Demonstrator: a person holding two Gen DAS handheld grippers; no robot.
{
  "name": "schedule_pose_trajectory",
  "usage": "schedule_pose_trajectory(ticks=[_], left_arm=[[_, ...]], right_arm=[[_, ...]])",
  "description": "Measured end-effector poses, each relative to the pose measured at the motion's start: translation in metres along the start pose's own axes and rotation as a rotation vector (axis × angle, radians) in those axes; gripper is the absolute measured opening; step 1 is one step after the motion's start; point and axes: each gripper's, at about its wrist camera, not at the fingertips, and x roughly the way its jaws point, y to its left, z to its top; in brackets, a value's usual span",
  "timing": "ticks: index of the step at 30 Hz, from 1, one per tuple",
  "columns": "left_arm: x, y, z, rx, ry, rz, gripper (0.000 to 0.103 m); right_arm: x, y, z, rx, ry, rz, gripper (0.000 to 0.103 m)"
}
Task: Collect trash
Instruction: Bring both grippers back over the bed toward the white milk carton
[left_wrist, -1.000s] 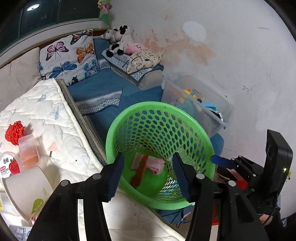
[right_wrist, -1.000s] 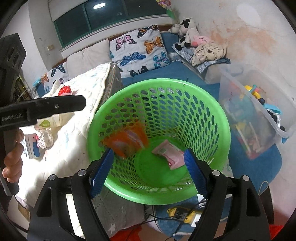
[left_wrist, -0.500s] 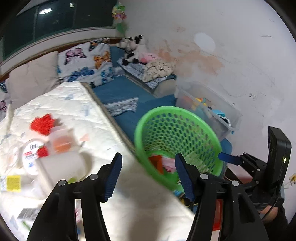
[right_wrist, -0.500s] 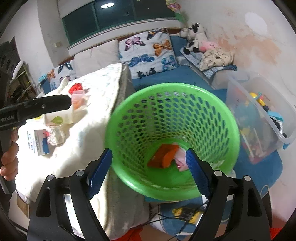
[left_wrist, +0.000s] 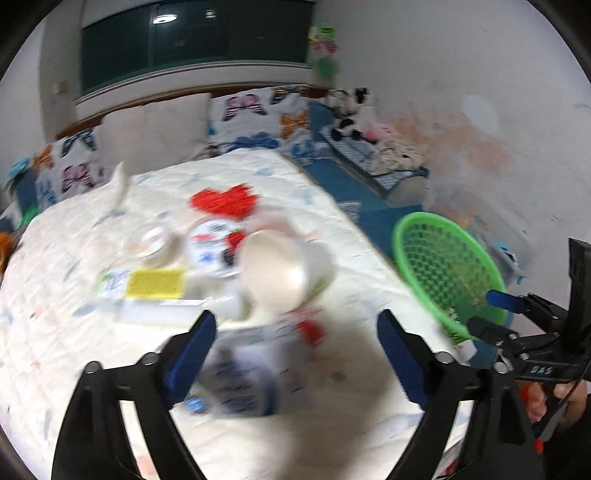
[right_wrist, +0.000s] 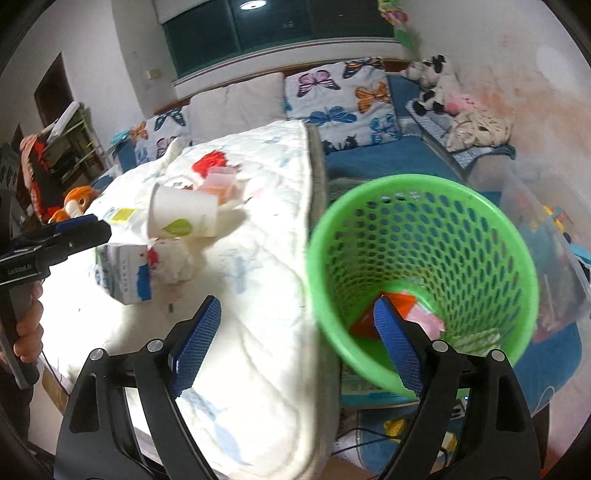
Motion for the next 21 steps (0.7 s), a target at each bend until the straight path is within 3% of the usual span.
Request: schedule_pose_trajectory(ticks=[6, 16, 21], left_arm=[[-0.007, 0.055, -0.022, -0.103, 0.013, 0.041, 0.089], [-0.007, 0.089, -0.046, -0.183, 0.048, 0.039, 0.090], [-0.016, 0.107, -0.051, -0.228, 0.033, 0.060, 0.090]], right_arm=[[0.012, 0.039, 0.000, -0.065, 0.025, 0.055, 0.086], [0.027, 0.088, 0.004, -0.169, 0.046, 0.119, 0.087], [0.034, 0.122, 0.010, -0.314, 0.051, 0.156, 0.087]])
